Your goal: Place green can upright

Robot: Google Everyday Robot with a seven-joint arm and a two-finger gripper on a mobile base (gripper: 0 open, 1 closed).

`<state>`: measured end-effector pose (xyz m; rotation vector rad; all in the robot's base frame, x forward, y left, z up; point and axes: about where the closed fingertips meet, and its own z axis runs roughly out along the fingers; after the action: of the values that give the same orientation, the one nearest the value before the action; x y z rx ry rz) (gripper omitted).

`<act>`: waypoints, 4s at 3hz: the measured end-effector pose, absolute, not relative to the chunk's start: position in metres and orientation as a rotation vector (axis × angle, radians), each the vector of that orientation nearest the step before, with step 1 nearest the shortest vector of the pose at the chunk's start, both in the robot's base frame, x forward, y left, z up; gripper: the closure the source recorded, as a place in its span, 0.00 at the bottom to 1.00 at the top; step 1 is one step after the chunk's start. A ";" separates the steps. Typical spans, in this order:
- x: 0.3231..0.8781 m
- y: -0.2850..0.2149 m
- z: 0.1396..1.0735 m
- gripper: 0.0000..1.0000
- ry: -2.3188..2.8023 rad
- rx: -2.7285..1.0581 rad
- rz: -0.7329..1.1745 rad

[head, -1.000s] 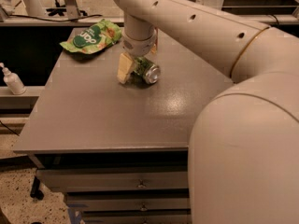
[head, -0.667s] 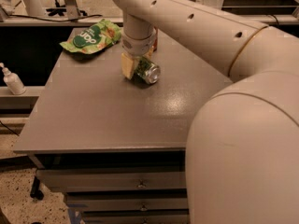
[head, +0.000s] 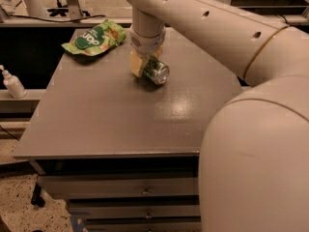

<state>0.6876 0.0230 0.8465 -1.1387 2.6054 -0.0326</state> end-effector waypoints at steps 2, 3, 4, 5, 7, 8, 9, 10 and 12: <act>0.685 0.011 0.895 1.00 2.415 -1.138 0.194; 0.687 -0.004 0.919 1.00 2.242 -1.177 0.331; 0.685 -0.021 0.934 1.00 2.082 -1.238 0.389; 0.680 -0.043 0.940 1.00 1.945 -1.312 0.410; 0.670 -0.089 0.944 1.00 1.707 -1.370 0.511; 0.668 -0.101 0.943 1.00 1.634 -1.282 0.607; 0.667 -0.108 0.945 1.00 1.570 -1.175 0.687; 0.668 -0.113 0.944 1.00 1.518 -1.086 0.750; 0.669 -0.116 0.930 1.00 1.407 -0.972 0.818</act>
Offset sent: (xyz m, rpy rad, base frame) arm -0.0068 -0.0304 0.0975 0.3979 -0.2032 0.1897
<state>0.6691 -0.1160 0.9302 -0.9720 1.4067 0.8178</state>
